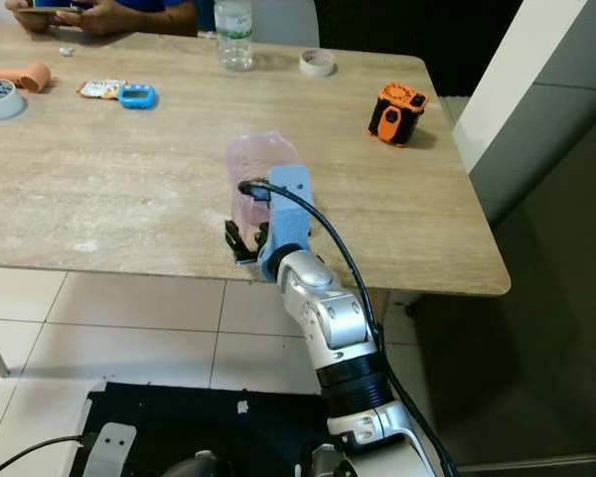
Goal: Restocking fridge
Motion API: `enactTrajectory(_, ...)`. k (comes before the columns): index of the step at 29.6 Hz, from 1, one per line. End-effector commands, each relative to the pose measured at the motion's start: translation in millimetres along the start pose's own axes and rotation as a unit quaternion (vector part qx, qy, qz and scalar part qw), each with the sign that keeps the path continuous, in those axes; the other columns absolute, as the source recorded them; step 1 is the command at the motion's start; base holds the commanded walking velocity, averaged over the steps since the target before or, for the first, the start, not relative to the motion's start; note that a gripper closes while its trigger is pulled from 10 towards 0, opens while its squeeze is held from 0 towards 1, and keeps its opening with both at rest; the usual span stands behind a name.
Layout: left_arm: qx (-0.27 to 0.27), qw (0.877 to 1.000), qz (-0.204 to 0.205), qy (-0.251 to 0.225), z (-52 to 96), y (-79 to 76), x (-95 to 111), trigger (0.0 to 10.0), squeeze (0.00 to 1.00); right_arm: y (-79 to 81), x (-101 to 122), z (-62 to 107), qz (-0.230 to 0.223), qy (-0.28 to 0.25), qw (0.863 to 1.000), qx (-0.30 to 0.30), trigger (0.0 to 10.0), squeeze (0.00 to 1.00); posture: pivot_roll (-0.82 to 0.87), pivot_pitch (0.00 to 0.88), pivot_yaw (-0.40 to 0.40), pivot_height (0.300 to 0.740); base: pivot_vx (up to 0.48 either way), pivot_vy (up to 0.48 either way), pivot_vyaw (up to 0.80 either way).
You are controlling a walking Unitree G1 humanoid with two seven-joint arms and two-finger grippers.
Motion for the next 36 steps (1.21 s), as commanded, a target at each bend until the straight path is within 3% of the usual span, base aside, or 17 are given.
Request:
enactTrajectory(1,-0.023,1.000,0.002,0.008,0.7,-18.5,-6,10.0,0.00,8.2,1,-3.5,-0.011,-0.005,1.000,0.003,10.0,0.00,0.00,0.151,-0.045,0.740,0.000,0.000,0.00)
enactTrajectory(6,-0.024,1.000,0.004,0.011,1.1,-19.9,-8,10.0,0.00,-8.7,6,-4.9,-0.041,-0.031,0.998,-0.034,10.0,0.00,0.00,0.151,-0.048,0.740,0.000,0.000,0.00)
enactTrajectory(12,-0.025,1.000,0.003,0.011,1.1,-20.1,-8,10.0,0.00,-22.2,18,-3.9,-0.045,-0.057,0.996,-0.053,10.0,0.00,0.00,0.151,-0.048,0.740,0.000,0.000,0.00)
enactTrajectory(14,-0.025,1.000,0.002,0.011,1.1,-20.0,-8,10.0,0.00,-18.3,24,-3.6,-0.047,-0.068,0.996,-0.036,10.0,0.00,0.00,0.151,-0.044,0.740,0.000,0.000,0.00)
enactTrajectory(16,-0.025,1.000,0.001,0.011,1.0,-19.6,-8,10.0,0.00,2.8,36,-1.4,-0.039,-0.092,0.994,0.031,10.0,0.00,0.00,0.151,-0.043,0.740,0.000,0.000,0.00)
enactTrajectory(19,-0.026,1.000,0.000,0.010,0.7,-20.5,-7,10.0,0.00,20.5,42,1.8,-0.018,-0.103,0.991,0.082,10.0,0.00,0.00,0.152,-0.042,0.740,0.000,0.000,0.00)
enactTrajectory(26,-0.028,1.000,0.000,0.008,0.5,-22.0,-6,10.0,0.00,32.3,42,2.0,-0.002,-0.104,0.987,0.120,10.0,0.00,0.00,0.152,-0.042,0.740,0.000,0.000,0.00)
enactTrajectory(31,-0.027,1.000,0.001,0.009,0.7,-21.8,-6,10.0,0.00,27.4,38,-1.2,0.027,-0.096,0.989,0.109,10.0,0.00,0.00,0.155,-0.045,0.740,0.000,0.000,0.00)
enactTrajectory(36,-0.027,1.000,0.001,0.011,1.5,-21.6,-9,10.0,0.00,11.6,27,-4.7,0.061,-0.080,0.992,0.073,10.0,0.00,0.00,0.157,-0.048,0.740,0.000,0.000,0.00)
Point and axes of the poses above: a point about 5 cm out from each wrist's last joint towards the gripper, its own z axis pointing back from the gripper into the wrist, its own x axis along the axis of the wrist's last joint, y = z × x, the point moved 6 cm from there along -z, pointing out of the wrist towards the gripper, and after that the axes turned 13 degrees about -z, right-handed, at the moved point
